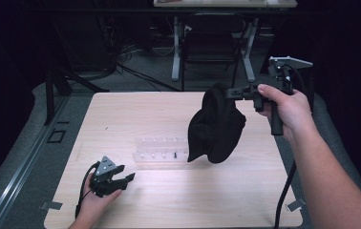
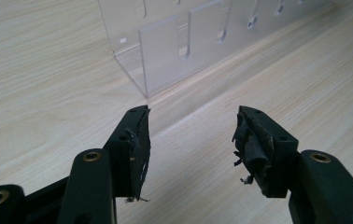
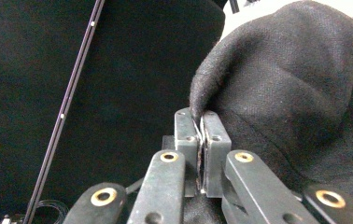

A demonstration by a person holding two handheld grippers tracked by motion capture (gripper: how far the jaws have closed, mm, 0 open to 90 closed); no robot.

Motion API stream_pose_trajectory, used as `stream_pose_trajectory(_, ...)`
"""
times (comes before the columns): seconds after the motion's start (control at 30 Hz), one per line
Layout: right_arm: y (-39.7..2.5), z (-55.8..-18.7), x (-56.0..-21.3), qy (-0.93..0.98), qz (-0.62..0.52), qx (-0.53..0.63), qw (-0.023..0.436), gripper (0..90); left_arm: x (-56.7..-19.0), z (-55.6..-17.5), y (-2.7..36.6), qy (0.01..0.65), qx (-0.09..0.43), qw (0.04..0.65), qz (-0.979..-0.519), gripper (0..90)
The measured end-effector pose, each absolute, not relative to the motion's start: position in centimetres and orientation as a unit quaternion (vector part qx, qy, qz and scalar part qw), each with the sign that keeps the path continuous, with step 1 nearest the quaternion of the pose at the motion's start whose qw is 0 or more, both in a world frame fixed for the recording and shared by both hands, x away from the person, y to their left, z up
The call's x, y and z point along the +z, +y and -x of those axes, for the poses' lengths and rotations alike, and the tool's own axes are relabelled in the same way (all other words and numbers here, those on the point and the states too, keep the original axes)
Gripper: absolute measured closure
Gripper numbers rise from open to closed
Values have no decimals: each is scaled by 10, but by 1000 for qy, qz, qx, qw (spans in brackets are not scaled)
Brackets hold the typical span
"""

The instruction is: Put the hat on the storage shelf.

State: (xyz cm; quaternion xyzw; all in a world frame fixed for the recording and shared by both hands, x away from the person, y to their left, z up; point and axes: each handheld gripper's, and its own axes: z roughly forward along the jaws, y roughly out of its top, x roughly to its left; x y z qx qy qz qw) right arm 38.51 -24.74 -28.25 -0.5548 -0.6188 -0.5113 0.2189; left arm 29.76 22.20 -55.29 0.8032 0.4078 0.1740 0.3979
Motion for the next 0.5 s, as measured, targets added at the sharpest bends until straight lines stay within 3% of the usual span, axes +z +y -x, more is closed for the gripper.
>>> stream_pose_trajectory(0.5, -213, -406, -285, -623, 553, -509, 218, 882, -552, -298, 223, 405, 170, 398, -806, 452)
